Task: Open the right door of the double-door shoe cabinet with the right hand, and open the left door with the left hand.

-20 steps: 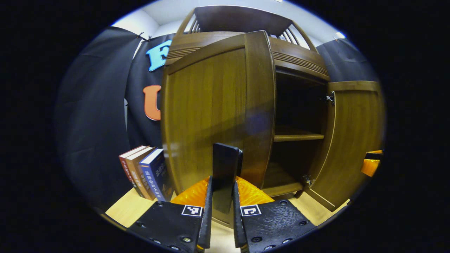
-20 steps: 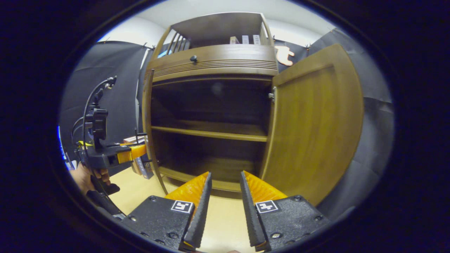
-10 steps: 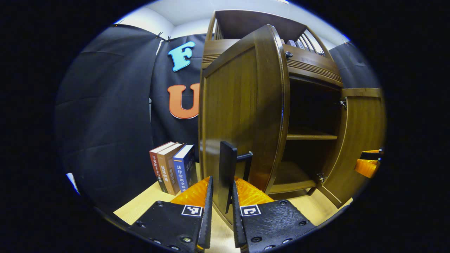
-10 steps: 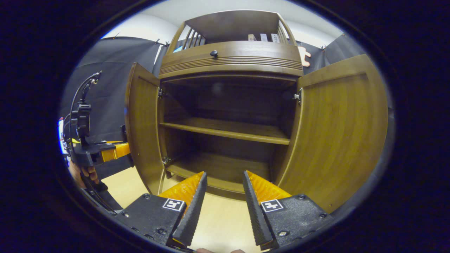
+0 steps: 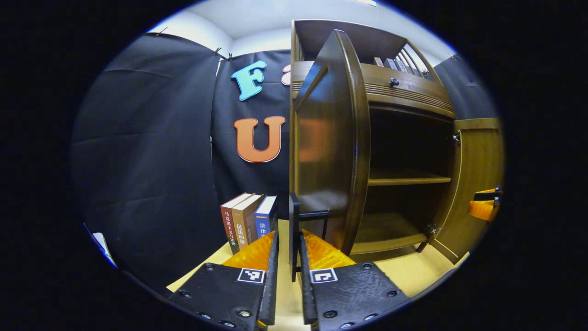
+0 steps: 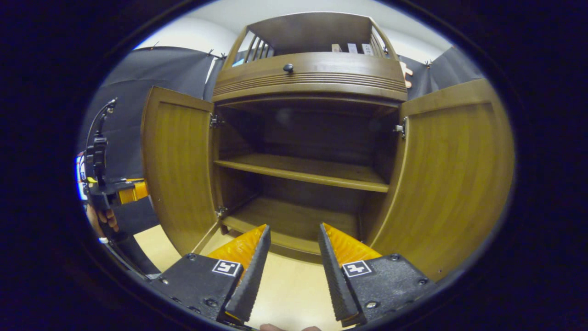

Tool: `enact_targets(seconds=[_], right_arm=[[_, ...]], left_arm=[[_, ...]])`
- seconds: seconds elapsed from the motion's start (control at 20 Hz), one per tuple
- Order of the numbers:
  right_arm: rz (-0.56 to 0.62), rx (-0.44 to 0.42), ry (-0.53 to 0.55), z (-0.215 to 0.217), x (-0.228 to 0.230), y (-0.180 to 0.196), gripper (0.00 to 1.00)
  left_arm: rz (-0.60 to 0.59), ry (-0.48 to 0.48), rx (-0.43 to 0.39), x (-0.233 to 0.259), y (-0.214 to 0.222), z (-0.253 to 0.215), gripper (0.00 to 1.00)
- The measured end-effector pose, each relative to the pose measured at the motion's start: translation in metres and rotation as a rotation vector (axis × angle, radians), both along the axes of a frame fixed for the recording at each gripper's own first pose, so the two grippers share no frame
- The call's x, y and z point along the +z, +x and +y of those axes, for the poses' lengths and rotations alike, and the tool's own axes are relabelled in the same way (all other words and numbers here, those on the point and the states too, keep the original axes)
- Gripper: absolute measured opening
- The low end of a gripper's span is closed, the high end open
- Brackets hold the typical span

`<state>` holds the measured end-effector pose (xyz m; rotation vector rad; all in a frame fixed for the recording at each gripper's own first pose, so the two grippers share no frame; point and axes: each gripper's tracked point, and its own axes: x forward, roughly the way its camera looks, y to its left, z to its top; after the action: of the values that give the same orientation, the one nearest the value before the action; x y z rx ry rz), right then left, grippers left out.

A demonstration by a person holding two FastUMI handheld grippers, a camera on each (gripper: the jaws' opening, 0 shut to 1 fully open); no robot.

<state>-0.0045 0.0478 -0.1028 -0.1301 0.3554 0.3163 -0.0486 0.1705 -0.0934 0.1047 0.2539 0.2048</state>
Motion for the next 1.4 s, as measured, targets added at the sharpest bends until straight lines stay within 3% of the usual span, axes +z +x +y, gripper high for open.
enact_targets(seconds=[0.05,0.2,0.3,0.4,0.45,0.6,0.65,0.7,0.85,0.9,0.95,1.0,1.05,1.3,1.35,1.4], right_arm=[[-0.006,0.006,-0.004,0.002,0.002,0.001,0.67],[-0.019,0.010,-0.014,0.011,0.004,0.002,0.71],[-0.016,0.026,-0.015,0.017,0.004,0.002,0.67],[-0.017,0.025,-0.023,0.019,0.005,0.003,0.72],[-0.016,0.014,-0.032,0.017,0.004,0.005,0.68],[-0.013,-0.008,-0.029,0.012,0.003,0.007,0.69],[-0.009,-0.011,-0.029,0.011,0.002,0.008,0.75],[0.003,-0.015,-0.032,0.010,0.000,0.008,0.70],[0.017,-0.035,-0.030,0.004,0.000,0.010,0.70],[0.016,-0.043,-0.031,0.001,0.001,0.011,0.76],[0.010,-0.050,-0.029,-0.001,0.004,0.012,0.71],[0.001,-0.055,-0.024,-0.002,0.008,0.012,0.76],[-0.008,-0.061,-0.018,-0.003,0.013,0.013,0.73],[-0.067,-0.068,0.017,-0.003,0.040,0.020,0.87],[-0.072,-0.068,0.020,-0.004,0.044,0.021,0.84],[-0.075,-0.068,0.024,-0.006,0.045,0.021,0.85]], left_arm=[[0.000,-0.009,-0.003,-0.001,0.000,0.008,0.19],[0.006,-0.040,-0.006,0.000,-0.005,0.020,0.18],[0.020,-0.036,-0.011,0.000,-0.007,0.023,0.19],[0.024,-0.022,-0.009,0.003,-0.010,0.026,0.19],[0.026,-0.016,-0.003,0.003,-0.013,0.029,0.19],[0.028,0.007,0.041,0.006,-0.023,0.044,0.19],[0.036,0.012,0.069,0.007,-0.026,0.050,0.19],[0.040,0.025,0.102,0.010,-0.029,0.057,0.19],[0.018,0.068,0.183,0.027,-0.035,0.074,0.19],[0.010,0.069,0.212,0.033,-0.040,0.079,0.33],[0.006,0.063,0.225,0.037,-0.044,0.079,0.18],[0.008,0.053,0.228,0.037,-0.045,0.076,0.20],[0.013,0.047,0.225,0.037,-0.050,0.071,0.24],[-0.030,0.106,0.188,0.064,-0.054,0.033,0.83],[-0.047,0.116,0.168,0.070,-0.053,0.023,0.62],[-0.060,0.121,0.147,0.075,-0.049,0.011,0.77]])
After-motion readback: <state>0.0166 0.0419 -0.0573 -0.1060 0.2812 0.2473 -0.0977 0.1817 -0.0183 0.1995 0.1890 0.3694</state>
